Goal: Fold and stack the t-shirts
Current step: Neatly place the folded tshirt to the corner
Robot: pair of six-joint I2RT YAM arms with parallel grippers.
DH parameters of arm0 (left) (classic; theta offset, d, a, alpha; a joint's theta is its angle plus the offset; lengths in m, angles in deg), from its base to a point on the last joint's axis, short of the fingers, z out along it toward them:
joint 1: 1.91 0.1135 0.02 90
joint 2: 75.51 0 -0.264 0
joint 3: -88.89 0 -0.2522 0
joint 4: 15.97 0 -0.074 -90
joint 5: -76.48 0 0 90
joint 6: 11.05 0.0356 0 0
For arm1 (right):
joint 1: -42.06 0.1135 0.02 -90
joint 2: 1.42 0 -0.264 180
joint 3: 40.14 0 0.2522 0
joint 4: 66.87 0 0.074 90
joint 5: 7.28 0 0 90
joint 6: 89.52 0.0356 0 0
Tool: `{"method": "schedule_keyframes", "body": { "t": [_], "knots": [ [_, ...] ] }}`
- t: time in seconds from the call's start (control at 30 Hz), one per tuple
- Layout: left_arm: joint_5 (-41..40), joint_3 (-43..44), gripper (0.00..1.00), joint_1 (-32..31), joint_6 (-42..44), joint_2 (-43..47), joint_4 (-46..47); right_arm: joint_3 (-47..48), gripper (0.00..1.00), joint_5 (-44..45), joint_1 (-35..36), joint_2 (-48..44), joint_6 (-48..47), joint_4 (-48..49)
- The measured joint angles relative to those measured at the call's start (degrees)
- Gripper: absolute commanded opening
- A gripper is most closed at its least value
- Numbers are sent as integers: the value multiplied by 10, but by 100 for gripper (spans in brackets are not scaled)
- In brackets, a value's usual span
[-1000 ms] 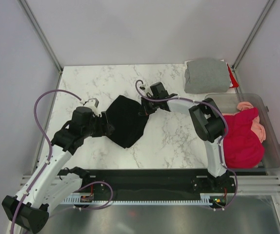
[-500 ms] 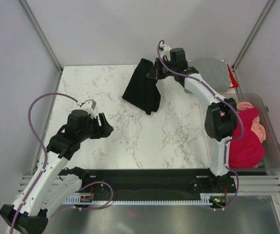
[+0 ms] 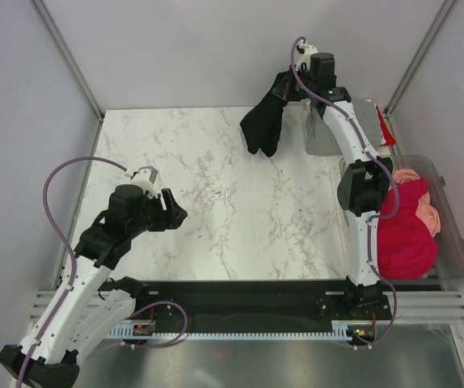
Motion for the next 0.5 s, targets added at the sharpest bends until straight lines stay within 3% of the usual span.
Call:
{"method": "schedule_keyframes", "body": {
  "t": [0.27,0.5],
  "knots": [
    [1,-1,69,0,0,-2,0,34,0,-9,-85,21,6,-11],
    [5,-2,68,0,0,-14,0,-2,0,-36,-157,-3,-4,-7]
  ]
}}
